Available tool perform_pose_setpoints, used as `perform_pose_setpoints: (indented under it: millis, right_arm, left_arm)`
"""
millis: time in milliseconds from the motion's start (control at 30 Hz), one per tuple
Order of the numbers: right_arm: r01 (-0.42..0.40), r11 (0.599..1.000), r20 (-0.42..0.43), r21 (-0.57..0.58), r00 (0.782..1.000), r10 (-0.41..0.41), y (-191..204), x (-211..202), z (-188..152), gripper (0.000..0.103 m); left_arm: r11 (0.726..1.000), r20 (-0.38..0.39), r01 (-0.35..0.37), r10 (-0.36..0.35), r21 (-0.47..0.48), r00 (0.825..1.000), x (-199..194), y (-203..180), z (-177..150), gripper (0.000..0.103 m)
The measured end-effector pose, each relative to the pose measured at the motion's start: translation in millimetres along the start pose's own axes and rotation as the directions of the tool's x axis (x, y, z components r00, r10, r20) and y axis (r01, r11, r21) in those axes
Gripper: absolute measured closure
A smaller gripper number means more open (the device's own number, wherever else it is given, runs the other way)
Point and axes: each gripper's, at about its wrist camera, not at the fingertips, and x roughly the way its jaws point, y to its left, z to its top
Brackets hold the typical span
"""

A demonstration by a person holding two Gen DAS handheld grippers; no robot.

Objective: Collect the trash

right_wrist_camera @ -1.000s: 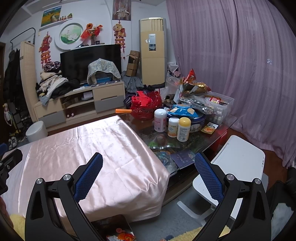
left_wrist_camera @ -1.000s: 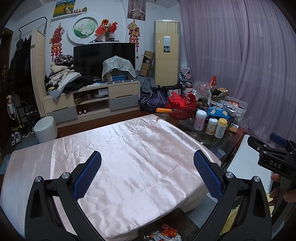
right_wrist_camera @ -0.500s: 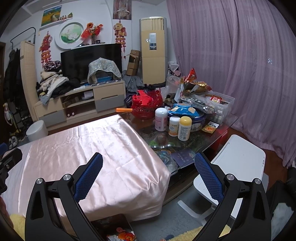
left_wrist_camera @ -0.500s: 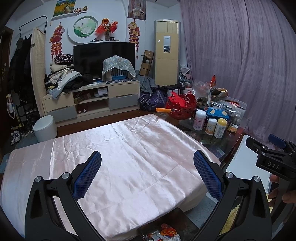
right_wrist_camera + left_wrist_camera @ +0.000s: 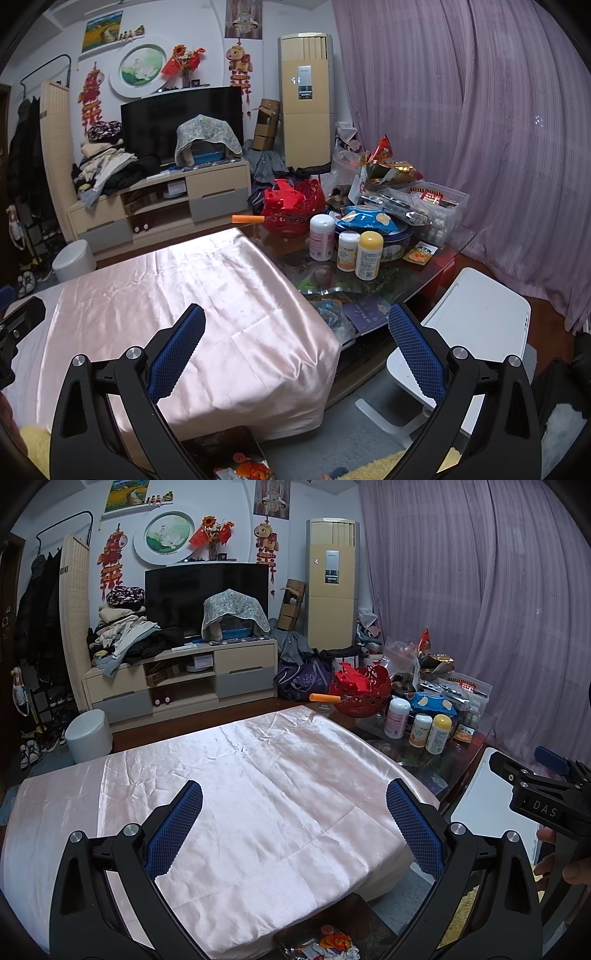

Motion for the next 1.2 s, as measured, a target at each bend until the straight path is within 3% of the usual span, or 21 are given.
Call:
perform_pose_setpoints:
  millis: [667, 767, 900, 1200]
  right_arm:
    - [-0.006, 1.0, -0.011, 0.003, 1.0, 0.006, 4, 6, -3, 0.003]
    - [-0.007, 1.0, -0.011, 0.002, 1.0, 0.007, 4, 7, -3, 0.003]
    - [-0.007, 1.0, -0.013, 0.002, 1.0, 0.007, 4, 8, -3, 0.003]
    - [-0.009, 1.0, -0.017, 0.003, 1.0, 0.009, 4, 7, -4, 0.003]
  left_arm:
    - [0.999, -0.02, -0.048, 0.047, -0.019, 0.999, 11, -8, 1, 0.008]
    - [0.997, -0.034, -0.08, 0.079, -0.021, 0.996, 13, -9, 2, 0.008]
    - [0.998, -0.057, -0.048, 0.046, -0.031, 0.997, 17, -6, 3, 0.008]
    - [0.998, -0.062, -0.056, 0.053, -0.04, 0.997, 18, -2, 1, 0.008]
